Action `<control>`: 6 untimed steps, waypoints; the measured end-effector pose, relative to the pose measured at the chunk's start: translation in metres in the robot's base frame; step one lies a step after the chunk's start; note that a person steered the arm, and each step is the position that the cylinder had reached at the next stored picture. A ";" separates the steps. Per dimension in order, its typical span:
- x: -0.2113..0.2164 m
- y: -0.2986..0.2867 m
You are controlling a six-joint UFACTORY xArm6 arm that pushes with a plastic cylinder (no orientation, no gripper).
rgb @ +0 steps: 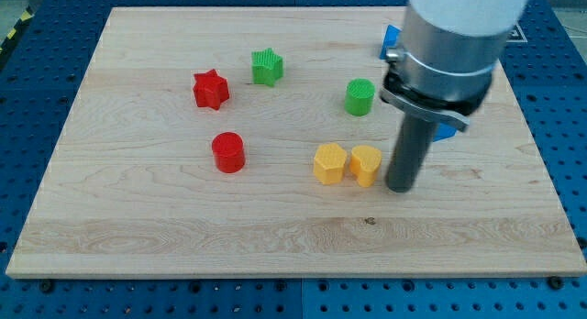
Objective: Move the red circle to the left of the yellow hexagon
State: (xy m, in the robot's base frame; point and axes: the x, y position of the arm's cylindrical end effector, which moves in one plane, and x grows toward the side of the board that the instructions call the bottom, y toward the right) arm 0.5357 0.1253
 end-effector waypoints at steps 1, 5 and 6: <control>0.074 -0.030; -0.063 -0.306; -0.062 -0.265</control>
State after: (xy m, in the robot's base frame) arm 0.4734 -0.1399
